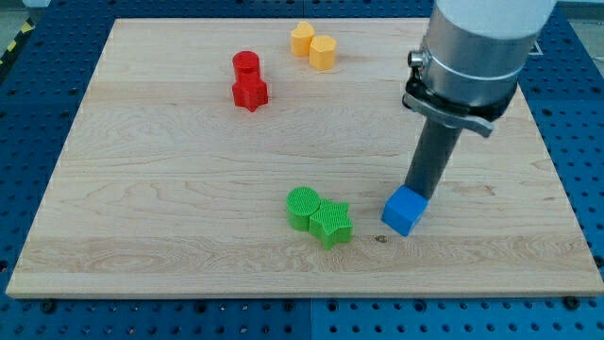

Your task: Slide blue cube closer to green star

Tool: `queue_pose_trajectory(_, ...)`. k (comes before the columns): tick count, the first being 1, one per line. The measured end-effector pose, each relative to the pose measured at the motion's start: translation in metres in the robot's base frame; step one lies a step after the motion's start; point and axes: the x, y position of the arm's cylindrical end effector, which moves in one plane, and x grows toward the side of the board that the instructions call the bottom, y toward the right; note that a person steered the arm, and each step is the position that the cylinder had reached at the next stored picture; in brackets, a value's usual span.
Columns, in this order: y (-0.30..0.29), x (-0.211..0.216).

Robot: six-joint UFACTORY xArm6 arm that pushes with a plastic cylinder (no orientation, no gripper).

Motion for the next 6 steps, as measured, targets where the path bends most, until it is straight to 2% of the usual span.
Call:
queue_pose_trajectory(2, 0.024, 0.04)
queue_pose_trajectory(3, 0.023, 0.042)
queue_pose_trajectory(5, -0.024, 0.04)
queue_pose_trajectory(6, -0.028, 0.038)
